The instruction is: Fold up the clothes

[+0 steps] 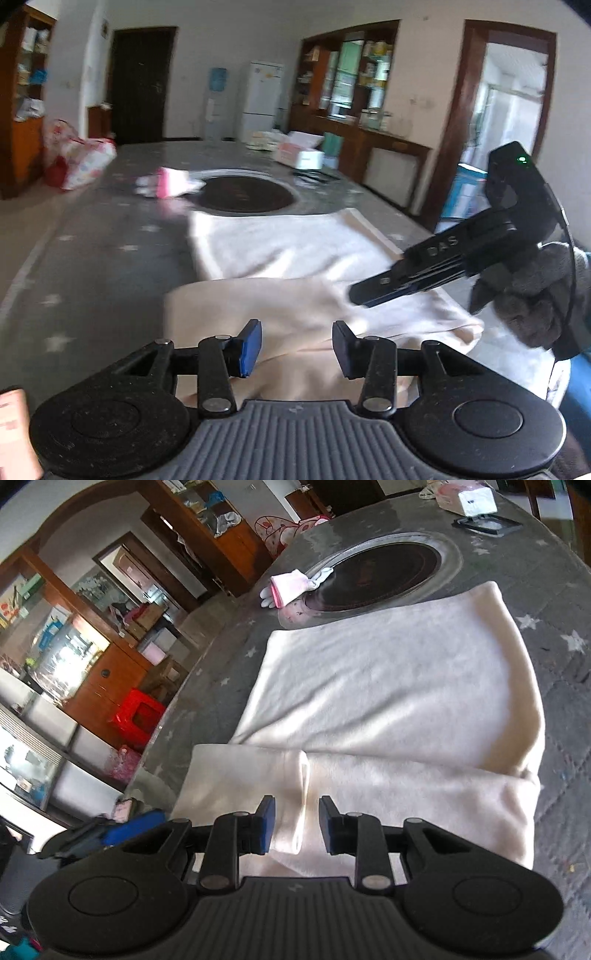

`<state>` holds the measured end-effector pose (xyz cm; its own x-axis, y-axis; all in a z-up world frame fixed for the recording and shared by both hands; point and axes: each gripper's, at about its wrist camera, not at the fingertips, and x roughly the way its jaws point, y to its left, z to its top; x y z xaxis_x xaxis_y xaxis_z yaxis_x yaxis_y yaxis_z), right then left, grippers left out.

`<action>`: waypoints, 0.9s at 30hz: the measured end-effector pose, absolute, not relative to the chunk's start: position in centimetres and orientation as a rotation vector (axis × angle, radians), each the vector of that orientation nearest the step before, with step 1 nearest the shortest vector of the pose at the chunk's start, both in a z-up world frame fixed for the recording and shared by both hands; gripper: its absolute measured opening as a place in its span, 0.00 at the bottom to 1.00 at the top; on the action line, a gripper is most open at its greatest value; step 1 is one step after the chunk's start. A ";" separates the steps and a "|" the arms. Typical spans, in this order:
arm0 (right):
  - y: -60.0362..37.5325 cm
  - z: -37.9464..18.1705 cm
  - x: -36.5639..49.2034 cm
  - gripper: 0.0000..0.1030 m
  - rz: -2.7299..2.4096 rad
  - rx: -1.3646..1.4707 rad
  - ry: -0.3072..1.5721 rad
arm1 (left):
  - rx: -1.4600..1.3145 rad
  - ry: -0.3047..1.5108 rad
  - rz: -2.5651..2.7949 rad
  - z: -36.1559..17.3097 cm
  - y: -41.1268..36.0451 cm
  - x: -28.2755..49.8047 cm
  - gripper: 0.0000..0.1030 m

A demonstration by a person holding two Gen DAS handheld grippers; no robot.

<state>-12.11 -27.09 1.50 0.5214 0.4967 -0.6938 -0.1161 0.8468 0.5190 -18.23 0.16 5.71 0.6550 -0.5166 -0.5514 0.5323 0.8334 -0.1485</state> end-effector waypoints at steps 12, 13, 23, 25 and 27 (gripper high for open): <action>-23.5 2.3 -12.2 0.04 0.366 0.248 0.892 | 0.019 0.725 -0.416 2.8 4.2 -17.6 0.50; -23.4 2.9 -12.4 0.04 0.367 0.234 0.873 | 0.018 0.726 -0.415 2.7 4.2 -17.5 0.50; -21.7 11.4 -13.0 0.03 0.411 0.084 0.712 | -0.027 0.735 -0.389 2.7 3.9 -16.9 0.50; -21.0 12.6 -13.1 0.03 0.424 0.065 0.686 | -0.045 0.732 -0.372 2.9 4.0 -16.7 0.48; -20.4 13.6 -13.4 0.03 0.431 0.043 0.661 | -0.053 0.729 -0.348 3.1 4.1 -16.5 0.44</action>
